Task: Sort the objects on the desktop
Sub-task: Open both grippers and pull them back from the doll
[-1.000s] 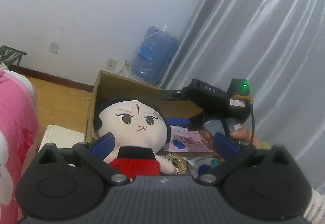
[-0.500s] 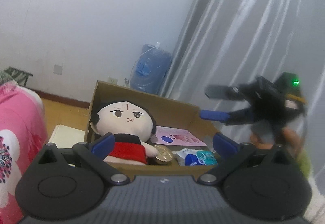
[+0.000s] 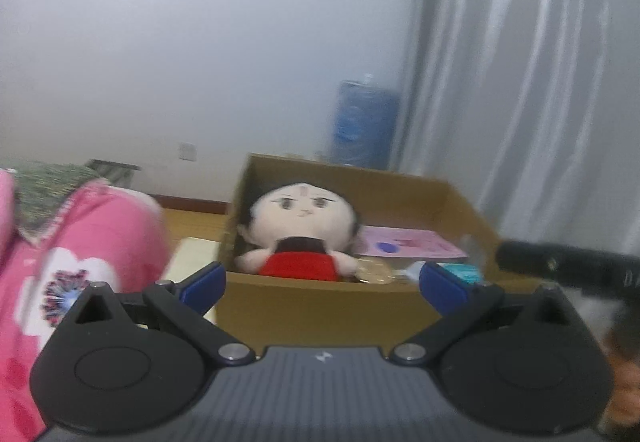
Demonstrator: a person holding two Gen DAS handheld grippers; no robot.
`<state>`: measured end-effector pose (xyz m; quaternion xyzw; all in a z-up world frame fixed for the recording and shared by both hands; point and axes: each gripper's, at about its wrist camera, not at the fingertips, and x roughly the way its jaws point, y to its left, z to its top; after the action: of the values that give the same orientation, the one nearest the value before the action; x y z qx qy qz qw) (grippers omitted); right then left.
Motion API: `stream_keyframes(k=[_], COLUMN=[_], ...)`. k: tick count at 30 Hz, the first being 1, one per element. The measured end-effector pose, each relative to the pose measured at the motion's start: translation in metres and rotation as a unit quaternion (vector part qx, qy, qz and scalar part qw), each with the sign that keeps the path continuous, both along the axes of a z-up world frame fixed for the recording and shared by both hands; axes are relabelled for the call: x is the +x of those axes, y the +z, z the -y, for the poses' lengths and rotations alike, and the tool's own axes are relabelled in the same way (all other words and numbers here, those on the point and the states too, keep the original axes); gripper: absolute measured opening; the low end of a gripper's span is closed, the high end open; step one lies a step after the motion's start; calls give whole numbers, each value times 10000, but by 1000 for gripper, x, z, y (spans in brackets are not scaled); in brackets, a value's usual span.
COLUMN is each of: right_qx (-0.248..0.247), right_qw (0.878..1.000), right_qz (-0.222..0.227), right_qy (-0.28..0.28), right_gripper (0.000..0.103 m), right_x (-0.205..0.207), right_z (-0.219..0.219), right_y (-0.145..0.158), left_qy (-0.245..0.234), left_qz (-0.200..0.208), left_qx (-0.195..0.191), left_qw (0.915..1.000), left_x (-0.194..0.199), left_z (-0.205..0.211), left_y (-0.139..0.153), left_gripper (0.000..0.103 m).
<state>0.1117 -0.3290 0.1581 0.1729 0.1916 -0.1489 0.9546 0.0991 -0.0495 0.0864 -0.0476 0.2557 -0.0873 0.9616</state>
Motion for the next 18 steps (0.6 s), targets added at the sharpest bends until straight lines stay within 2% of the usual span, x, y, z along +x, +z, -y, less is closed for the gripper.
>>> stream_keyframes(k=[4,8,14,18], right_qx=[-370,-661,-415,-210], right_qw=[9956,9905,9887,9875], right_qz=[-388,-640,-1060,-1102], right_qy=[-772,-1021,-972,-1108], right_gripper=[102,102,102,102], right_x=[4,12,27,31], right_z=[-10,-16,-11,-4], right_y=[-10,-15,-20,-23], left_qy=[370,330,452,521], left_qz=[144,118,162,-50], left_qx=[301,311,523,262], left_qw=[9988,9989,9975,9983], left_x=[-2,1,7,14], left_z=[3,1,3,-1], left_y=[3,7,11,6], left_gripper=[103,103,103,103])
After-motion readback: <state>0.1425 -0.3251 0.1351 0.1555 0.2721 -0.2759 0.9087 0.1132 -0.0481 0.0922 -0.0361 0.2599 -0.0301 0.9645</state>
